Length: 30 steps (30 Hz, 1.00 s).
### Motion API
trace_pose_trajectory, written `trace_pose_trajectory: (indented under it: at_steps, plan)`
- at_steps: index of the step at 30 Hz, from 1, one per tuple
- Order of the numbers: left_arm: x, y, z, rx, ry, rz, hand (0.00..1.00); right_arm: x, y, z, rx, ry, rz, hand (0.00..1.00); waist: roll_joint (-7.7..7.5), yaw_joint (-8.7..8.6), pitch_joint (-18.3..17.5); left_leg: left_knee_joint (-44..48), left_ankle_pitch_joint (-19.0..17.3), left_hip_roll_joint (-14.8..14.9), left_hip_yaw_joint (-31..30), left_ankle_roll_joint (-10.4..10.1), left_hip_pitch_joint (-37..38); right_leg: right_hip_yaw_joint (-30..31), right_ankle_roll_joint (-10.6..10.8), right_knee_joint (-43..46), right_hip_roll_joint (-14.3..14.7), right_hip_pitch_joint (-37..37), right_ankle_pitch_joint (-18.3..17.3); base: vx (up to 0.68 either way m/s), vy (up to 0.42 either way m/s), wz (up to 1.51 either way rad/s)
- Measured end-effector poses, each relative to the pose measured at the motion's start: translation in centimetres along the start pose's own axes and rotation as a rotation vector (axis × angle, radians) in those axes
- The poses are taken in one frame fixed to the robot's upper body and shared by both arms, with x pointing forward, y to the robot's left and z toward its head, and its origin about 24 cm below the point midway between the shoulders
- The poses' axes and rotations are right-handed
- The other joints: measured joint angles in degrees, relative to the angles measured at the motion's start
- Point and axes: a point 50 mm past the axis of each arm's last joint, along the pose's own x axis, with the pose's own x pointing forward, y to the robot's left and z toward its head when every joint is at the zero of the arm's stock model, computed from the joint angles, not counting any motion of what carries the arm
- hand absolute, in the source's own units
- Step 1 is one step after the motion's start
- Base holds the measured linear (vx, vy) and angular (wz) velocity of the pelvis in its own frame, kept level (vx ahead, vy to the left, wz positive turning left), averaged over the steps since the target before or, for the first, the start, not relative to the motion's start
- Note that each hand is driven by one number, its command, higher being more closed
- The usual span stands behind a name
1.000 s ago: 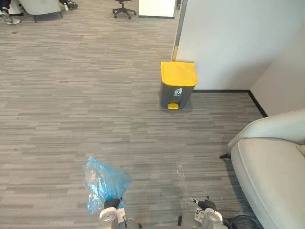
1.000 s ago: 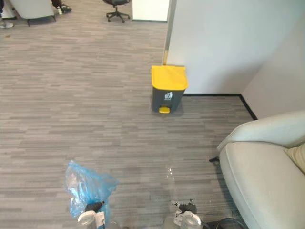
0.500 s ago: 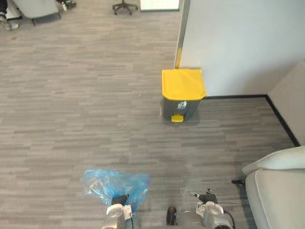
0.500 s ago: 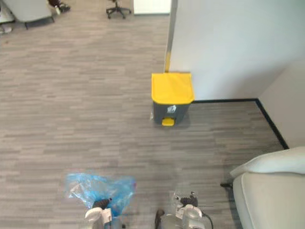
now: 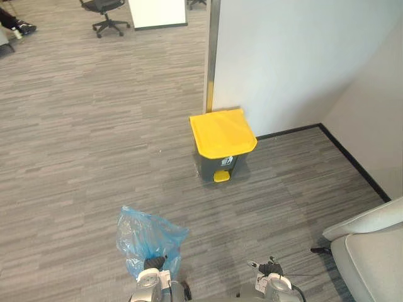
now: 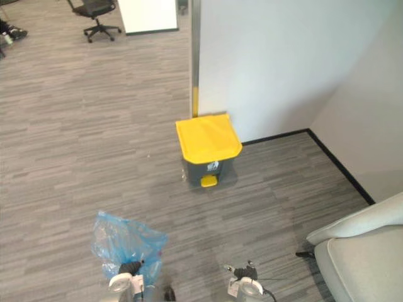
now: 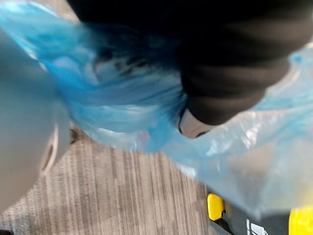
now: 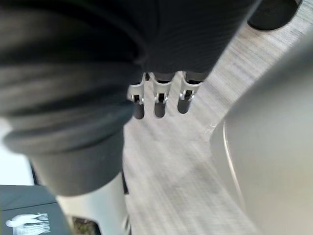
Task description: Gather rubbish on tea table into small bin, then transfer packed bag to large trash can.
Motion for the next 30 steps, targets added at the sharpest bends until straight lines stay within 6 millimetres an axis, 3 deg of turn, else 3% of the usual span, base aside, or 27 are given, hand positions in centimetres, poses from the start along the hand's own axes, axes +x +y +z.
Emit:
trace_pose_trajectory:
  at_steps: [2, 4, 5, 6, 7, 9, 11, 13, 14, 16, 18, 19, 21, 22, 24, 26, 27, 30]
  plan:
    - [0.0, 0.1, -0.1, 0.002, 0.005, 0.002, 1.0, 0.1, 0.1, 0.4, 0.0, -0.008, 0.002, 0.0, 0.08, -0.05, 0.1, -3.4, 0.0, 0.1, 0.1, -0.1, 3.9, -5.3, -1.4, -3.4, 0.0, -2.7, -2.0, 0.46, 0.016, 0.04]
    - [0.1, 0.4, -0.5, 0.01, 0.022, 0.007, 1.0, 0.2, 0.3, 0.8, 0.0, -0.018, 0.008, 0.0, 0.12, -1.04, 0.1, -5.7, 0.0, 0.3, -0.1, -0.1, 6.9, -8.1, -2.7, -15.6, 2.3, -4.6, -1.3, 0.34, -0.047, 0.13]
    - [0.1, 0.5, -0.6, 0.015, 0.026, 0.009, 1.0, 0.2, 0.4, 0.9, -0.001, -0.018, 0.01, 0.0, -0.04, -1.27, 0.1, -6.0, 0.0, 0.1, -0.6, -0.1, 7.3, -7.9, -3.1, -20.5, 3.4, -4.7, 0.4, 0.39, -0.116, 0.25]
    - [0.2, 0.9, -0.7, 0.028, 0.032, 0.015, 1.0, 0.2, 0.3, 0.4, -0.004, -0.001, 0.008, 0.0, -1.06, -1.54, 0.1, -6.5, 0.0, -0.9, -2.0, -0.2, 7.9, -6.2, -4.8, -29.1, 4.8, -3.7, 6.6, 0.4, -0.116, 0.21]
    - [0.3, 0.5, -0.5, 0.023, 0.036, 0.009, 1.0, 0.5, -0.3, 0.9, -0.003, -0.008, -0.006, 0.0, 0.2, -1.58, 1.0, -6.5, -0.5, -0.2, -5.3, -1.0, 9.4, -5.4, -9.5, -29.2, 5.8, -2.8, 8.5, 0.48, -0.141, 0.13]
    - [0.1, -0.3, -0.7, 0.011, 0.041, -0.009, 1.0, 0.8, -1.4, 1.1, 0.004, -0.004, -0.04, 0.0, 2.57, -1.39, 0.9, -5.4, 0.6, 1.4, -7.9, -2.8, 9.7, -6.4, -9.4, -29.6, 6.7, -1.4, 5.6, 0.43, -0.145, 0.07]
    - [0.1, -0.6, -0.6, 0.007, 0.039, -0.018, 1.0, 0.8, -1.7, 0.7, 0.017, 0.01, -0.051, 0.0, 2.97, -1.78, 0.9, 3.1, 1.8, 2.5, -8.4, -4.9, 6.9, -7.7, -9.8, -31.6, 7.1, 2.1, 4.2, 0.4, -0.153, 0.28]
    - [0.1, -1.1, -0.1, 0.0, 0.021, -0.032, 1.0, 0.6, -1.7, 0.2, 0.002, 0.019, -0.049, 0.0, 2.66, -1.57, 1.0, 20.1, 5.8, 5.0, -8.7, -9.0, 0.2, -8.4, -9.8, -36.7, 7.6, 7.7, 4.2, 0.35, -0.097, 0.21]
    - [0.0, -0.9, -0.3, -0.007, 0.022, -0.026, 1.0, 0.6, -1.4, 0.3, -0.011, 0.011, -0.037, 0.0, 2.55, -1.25, 1.1, 29.0, 6.8, 7.0, -8.0, -8.4, -3.4, -8.5, -10.1, -38.9, 7.9, 10.6, 4.0, 0.32, -0.045, -0.03]
    - [0.0, -0.8, 0.0, -0.016, 0.006, -0.023, 1.0, 0.5, -1.2, 0.0, -0.008, 0.019, -0.032, 0.0, 2.33, -1.21, 1.0, 32.0, 2.9, 8.4, -5.6, -7.0, -6.8, -8.2, -10.2, -41.0, 7.8, 13.6, 4.0, 0.27, 0.007, -0.16]
    - [-0.1, -0.8, 0.1, -0.018, 0.0, -0.022, 1.0, 0.4, -0.8, -0.1, -0.002, 0.021, -0.024, 0.0, 2.09, -0.78, 0.9, 25.9, -0.1, 8.4, -3.1, -5.9, -10.2, -6.5, -10.0, -42.6, 7.2, 15.6, 4.1, 0.24, 0.082, -0.4]
    - [0.0, -0.8, 0.1, -0.019, -0.003, -0.022, 1.0, 0.4, -0.6, 0.2, 0.0, 0.015, -0.019, 0.0, 2.17, -0.27, 0.8, 17.4, -0.2, 7.4, -2.9, -5.6, -11.3, -5.1, -9.8, -42.7, 6.7, 15.9, 4.2, 0.21, 0.185, -0.54]
    - [-0.1, -0.9, 0.1, -0.018, -0.001, -0.025, 1.0, 0.4, -0.8, 0.1, 0.001, 0.018, -0.024, 0.0, 3.28, -0.22, 0.1, 2.2, 6.8, 6.4, -5.1, -5.4, -11.2, -3.7, -7.0, -43.4, 6.9, 16.6, 3.7, 0.22, 0.215, -0.44]
    - [0.0, -0.6, -0.1, -0.018, 0.009, -0.013, 1.0, 0.4, -0.8, -0.4, -0.001, 0.034, -0.023, 0.0, 2.42, 0.22, -0.5, 0.5, 9.6, 4.9, -4.8, -4.5, -9.9, -1.6, -5.0, -44.0, 6.1, 16.8, 3.6, 0.25, 0.247, -0.28]
    - [0.1, -0.1, -0.1, -0.011, 0.008, -0.003, 1.0, 0.2, -0.6, -0.9, 0.002, 0.048, -0.02, 0.0, 0.39, 0.31, -1.5, -2.1, 9.4, 2.7, -3.0, -3.7, -8.2, -0.3, -3.8, -45.3, 4.0, 17.2, 3.3, 0.22, 0.227, -0.29]
    - [0.1, 0.0, -0.2, -0.008, 0.011, 0.001, 1.0, 0.1, -0.4, -1.1, 0.004, 0.055, -0.015, 0.0, -0.56, 0.7, -2.1, -3.2, 8.8, 1.5, -1.4, -2.8, -6.9, 1.0, -3.3, -44.7, 2.7, 17.2, 3.4, 0.12, 0.152, -0.36]
    - [0.0, 0.0, -0.4, -0.006, 0.015, 0.001, 1.0, 0.0, -0.3, -1.2, 0.004, 0.057, -0.012, 0.0, -0.52, 0.69, -1.8, -4.7, 8.3, 0.8, -0.8, -2.1, -5.1, 1.5, -2.9, -42.3, 2.2, 16.7, 3.2, 0.09, 0.158, -0.4]
    - [0.0, 0.1, -0.6, 0.001, 0.022, 0.003, 1.0, 0.1, -0.2, -0.6, 0.006, 0.031, -0.008, 0.0, 0.16, 0.18, -1.4, -6.3, 6.1, 0.3, 0.5, -2.2, -0.8, 2.3, 0.8, -21.0, 1.0, 8.0, 3.6, 0.08, 0.129, -0.24]
